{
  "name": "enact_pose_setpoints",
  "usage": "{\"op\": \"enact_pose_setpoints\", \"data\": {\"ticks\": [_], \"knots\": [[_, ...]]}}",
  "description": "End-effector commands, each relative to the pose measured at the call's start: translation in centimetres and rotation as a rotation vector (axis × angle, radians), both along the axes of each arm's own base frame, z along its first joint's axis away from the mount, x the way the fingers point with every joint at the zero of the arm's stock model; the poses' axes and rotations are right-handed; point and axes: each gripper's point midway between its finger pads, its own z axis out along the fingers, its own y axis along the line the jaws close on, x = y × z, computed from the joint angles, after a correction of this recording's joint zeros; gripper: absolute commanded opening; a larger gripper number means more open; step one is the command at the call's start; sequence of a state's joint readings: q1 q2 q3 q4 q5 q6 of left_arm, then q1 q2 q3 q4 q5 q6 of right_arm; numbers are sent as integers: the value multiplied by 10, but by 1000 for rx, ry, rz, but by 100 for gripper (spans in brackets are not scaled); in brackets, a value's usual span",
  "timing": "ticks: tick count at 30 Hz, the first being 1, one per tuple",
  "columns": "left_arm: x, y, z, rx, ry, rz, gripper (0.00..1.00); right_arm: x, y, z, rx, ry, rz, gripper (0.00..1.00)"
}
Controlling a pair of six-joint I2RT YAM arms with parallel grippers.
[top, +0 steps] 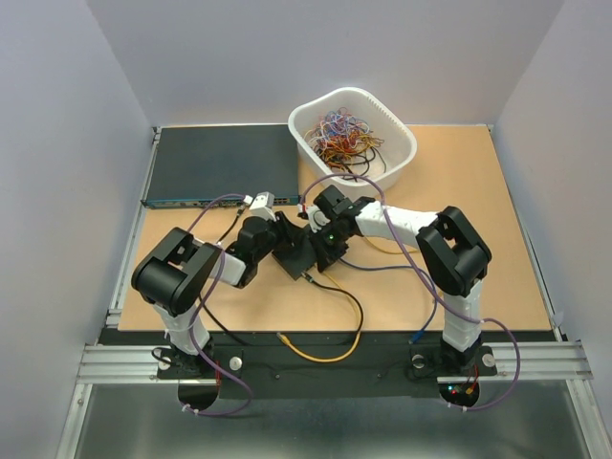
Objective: Insert the plug into the switch port
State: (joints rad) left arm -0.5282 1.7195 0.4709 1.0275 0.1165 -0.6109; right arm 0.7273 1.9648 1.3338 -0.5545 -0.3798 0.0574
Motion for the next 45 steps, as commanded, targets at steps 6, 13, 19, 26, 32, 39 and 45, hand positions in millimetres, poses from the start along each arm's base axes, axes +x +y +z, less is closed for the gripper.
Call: {"op": "enact_pose_setpoints", "data": {"ticks": [6, 13, 19, 26, 32, 39, 45], "knots": [[-63, -23, -27, -22, 298, -275, 44, 86, 61, 38, 250, -369, -104, 5], [-45, 10, -9, 6, 265, -174, 44, 81, 39, 39, 195, -403, -150, 26], [-33, 32, 9, 21, 211, -106, 44, 65, 22, 54, 195, -413, -164, 36], [-16, 46, 25, 37, 170, -53, 44, 48, 2, 69, 192, -423, -197, 49], [-3, 47, 29, 53, 152, -33, 44, 74, -37, 80, 66, -561, -382, 58], [8, 40, 31, 46, 158, -50, 44, 122, -99, 73, -58, -607, -643, 59], [4, 50, 34, 79, 138, -16, 44, 142, -121, 55, -133, -600, -692, 59]]}}
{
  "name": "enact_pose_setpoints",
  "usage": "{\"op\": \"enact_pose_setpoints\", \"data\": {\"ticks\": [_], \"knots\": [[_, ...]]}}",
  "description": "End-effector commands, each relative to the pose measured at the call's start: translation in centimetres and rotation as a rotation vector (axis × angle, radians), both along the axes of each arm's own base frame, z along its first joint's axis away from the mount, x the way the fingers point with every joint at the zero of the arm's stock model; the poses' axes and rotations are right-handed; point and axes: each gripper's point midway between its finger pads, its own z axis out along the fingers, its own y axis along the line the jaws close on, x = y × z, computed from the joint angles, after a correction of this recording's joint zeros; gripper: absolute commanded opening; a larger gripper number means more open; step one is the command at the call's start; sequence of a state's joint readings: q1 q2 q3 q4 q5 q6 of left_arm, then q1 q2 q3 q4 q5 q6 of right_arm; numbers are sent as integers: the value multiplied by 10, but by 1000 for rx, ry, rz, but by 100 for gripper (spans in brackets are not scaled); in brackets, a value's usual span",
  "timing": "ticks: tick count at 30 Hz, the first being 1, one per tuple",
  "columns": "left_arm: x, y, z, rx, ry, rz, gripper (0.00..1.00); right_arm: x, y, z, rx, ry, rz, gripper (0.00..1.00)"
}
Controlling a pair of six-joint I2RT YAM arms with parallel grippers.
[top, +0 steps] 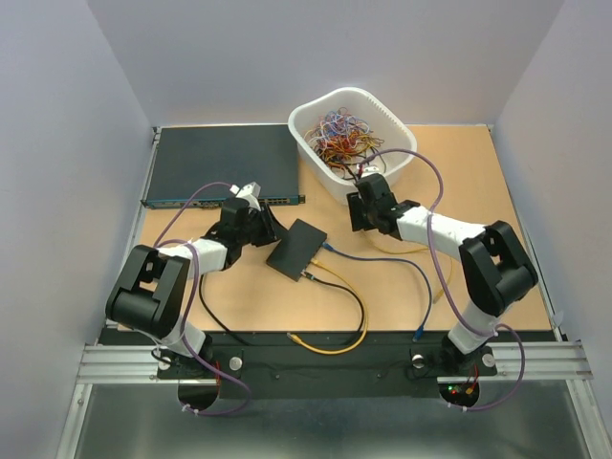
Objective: Insert the plug into the switch port
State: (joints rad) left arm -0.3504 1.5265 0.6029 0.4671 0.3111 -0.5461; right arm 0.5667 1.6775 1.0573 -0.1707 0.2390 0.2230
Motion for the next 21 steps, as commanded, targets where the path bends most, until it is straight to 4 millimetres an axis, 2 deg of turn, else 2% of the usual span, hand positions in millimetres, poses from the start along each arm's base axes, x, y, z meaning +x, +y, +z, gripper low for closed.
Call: {"op": "enact_pose_setpoints", "data": {"ticks": [1, 2, 9, 11, 16, 17, 18, 19, 21], "knots": [[6, 4, 22, 9, -76, 5, 44, 24, -5, 3, -21, -46, -61, 58], [5, 4, 21, 8, -74, 1, 44, 27, -9, -5, -42, -34, -71, 58], [5, 4, 21, 10, -74, 0, 44, 35, -8, -22, -34, 8, -69, 57], [5, 4, 20, 11, -73, 1, 44, 37, -9, -25, -35, 14, -72, 53], [5, 4, 17, 12, -69, -2, 44, 38, -7, -36, -21, 42, -68, 30], [5, 4, 17, 13, -69, -1, 44, 37, -6, -39, -17, 54, -65, 21], [4, 5, 16, 14, -66, -1, 44, 37, -4, -41, -12, 59, -59, 17], [3, 4, 16, 13, -66, -4, 44, 36, -2, -42, -6, 64, -52, 17], [3, 4, 17, 12, -70, -3, 44, 34, 3, -42, 12, 71, -30, 8]]}}
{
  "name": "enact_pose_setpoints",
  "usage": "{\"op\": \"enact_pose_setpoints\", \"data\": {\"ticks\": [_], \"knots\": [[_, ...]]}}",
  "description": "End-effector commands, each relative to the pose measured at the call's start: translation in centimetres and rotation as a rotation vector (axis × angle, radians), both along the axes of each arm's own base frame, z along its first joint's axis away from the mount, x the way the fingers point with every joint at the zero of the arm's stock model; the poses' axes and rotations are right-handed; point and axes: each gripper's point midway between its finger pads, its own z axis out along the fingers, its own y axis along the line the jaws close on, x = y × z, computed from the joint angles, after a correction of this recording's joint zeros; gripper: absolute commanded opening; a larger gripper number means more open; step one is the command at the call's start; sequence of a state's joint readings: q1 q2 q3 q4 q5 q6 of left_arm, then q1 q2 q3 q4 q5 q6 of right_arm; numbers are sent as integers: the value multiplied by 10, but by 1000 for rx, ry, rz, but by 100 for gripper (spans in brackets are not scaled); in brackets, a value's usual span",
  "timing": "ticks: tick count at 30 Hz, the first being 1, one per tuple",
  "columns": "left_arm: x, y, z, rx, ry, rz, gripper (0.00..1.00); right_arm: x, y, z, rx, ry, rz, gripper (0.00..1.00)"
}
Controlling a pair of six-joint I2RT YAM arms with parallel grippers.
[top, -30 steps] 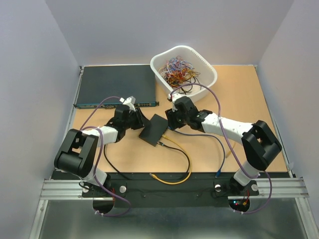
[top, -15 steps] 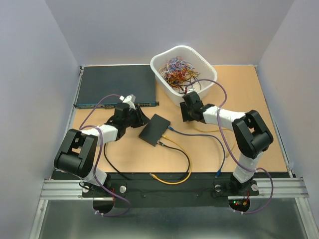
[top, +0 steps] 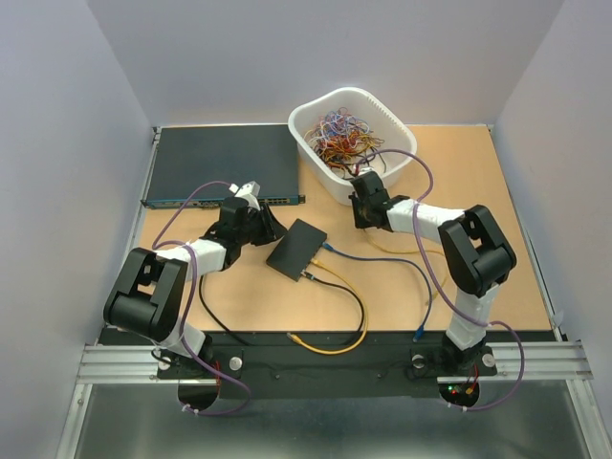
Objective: Insert the plug into the switch port
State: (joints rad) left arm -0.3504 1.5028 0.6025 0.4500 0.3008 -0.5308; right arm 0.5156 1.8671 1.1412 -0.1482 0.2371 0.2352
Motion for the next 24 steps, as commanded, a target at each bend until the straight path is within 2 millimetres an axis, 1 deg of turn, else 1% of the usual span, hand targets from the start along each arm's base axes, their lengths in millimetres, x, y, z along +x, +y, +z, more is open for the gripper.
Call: {"op": "enact_pose_setpoints", "data": {"ticks": [1, 2, 3, 4, 5, 6, 9, 10, 11, 12, 13, 14, 15, 17, 18, 20, 21, 23, 24], "knots": [[3, 2, 15, -4, -64, -5, 44, 5, 13, 5, 57, -2, 34, 3], [3, 2, 16, -8, -67, -4, 44, 4, 14, 9, 69, -7, 42, 1], [1, 1, 21, -18, -81, -12, 43, 2, 20, 13, 98, -13, 64, 0], [0, 0, 24, -25, -87, -14, 43, -2, 20, 14, 112, -10, 77, 0], [0, -1, 30, -37, -108, -19, 43, -5, 24, 22, 136, -22, 99, 0], [-2, -2, 35, -52, -120, -27, 43, -7, 33, 40, 189, -53, 140, 0], [-7, -4, 56, -93, -177, -36, 43, -20, 40, 60, 242, -76, 218, 0], [-10, -4, 64, -108, -201, -36, 44, -27, 50, 80, 298, -100, 275, 0], [-12, -5, 72, -129, -221, -39, 44, -35, 53, 83, 316, -99, 319, 0], [-15, -7, 78, -145, -235, -49, 44, -42, 59, 93, 350, -107, 363, 1], [-20, -7, 87, -162, -261, -54, 44, -54, 72, 113, 428, -125, 451, 0], [-23, -9, 95, -186, -282, -59, 44, -63, 78, 122, 462, -130, 503, 0], [-30, -11, 104, -208, -307, -79, 44, -81, 87, 127, 524, -100, 589, 0], [-38, -17, 118, -253, -342, -102, 45, -94, 96, 147, 586, -130, 674, 0], [-43, -19, 123, -273, -355, -116, 45, -105, 100, 153, 622, -120, 730, 0], [-53, -23, 136, -312, -394, -134, 45, -116, 103, 161, 652, -120, 778, 0], [-60, -29, 140, -338, -395, -150, 47, -120, 104, 164, 666, -116, 803, 0], [-68, -36, 151, -373, -425, -175, 48, -134, 109, 172, 709, -105, 869, 1], [-75, -43, 155, -390, -426, -199, 48, -140, 111, 176, 729, -104, 905, 0]]}}
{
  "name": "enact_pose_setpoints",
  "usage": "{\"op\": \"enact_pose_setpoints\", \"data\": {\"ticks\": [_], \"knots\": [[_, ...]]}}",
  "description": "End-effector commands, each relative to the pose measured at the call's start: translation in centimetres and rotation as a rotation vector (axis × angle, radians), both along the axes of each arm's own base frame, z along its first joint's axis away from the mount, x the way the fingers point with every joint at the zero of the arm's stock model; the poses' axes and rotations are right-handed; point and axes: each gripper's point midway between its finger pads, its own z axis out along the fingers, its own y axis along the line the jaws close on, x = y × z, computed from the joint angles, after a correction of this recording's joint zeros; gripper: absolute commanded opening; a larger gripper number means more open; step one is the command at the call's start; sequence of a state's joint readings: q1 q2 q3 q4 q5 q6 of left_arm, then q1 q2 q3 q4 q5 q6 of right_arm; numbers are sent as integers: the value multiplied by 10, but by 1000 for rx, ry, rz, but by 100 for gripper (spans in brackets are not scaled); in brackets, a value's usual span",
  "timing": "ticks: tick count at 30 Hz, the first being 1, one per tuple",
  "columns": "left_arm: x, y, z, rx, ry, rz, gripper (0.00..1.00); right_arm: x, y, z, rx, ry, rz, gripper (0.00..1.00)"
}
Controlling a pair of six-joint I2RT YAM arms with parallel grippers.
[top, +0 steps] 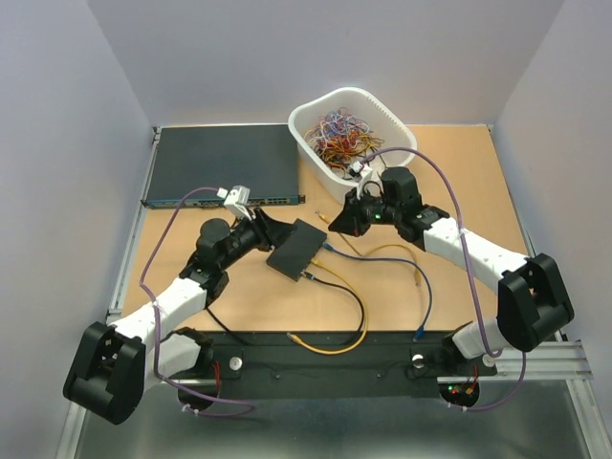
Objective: Insert the plug into the switch port
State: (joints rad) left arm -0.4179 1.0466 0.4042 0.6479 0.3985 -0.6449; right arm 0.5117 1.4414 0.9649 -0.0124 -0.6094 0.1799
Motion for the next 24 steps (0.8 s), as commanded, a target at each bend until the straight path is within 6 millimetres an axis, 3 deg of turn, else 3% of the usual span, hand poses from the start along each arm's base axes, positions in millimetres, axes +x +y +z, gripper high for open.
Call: {"op": "enact_pose_setpoints", "data": {"ticks": [1, 8, 17, 24], "knots": [[-22, -22, 36, -107, -97, -94, 48, -34, 16, 29, 128, -43, 215, 0], [-29, -36, 51, -176, -134, -122, 51, -45, 17, 32, 151, -43, 253, 0], [-20, -42, 42, -178, -99, -97, 51, -55, 21, 35, 167, -54, 290, 0], [-17, -49, 42, -183, -89, -100, 52, -52, 18, 41, 164, -85, 254, 0]]}}
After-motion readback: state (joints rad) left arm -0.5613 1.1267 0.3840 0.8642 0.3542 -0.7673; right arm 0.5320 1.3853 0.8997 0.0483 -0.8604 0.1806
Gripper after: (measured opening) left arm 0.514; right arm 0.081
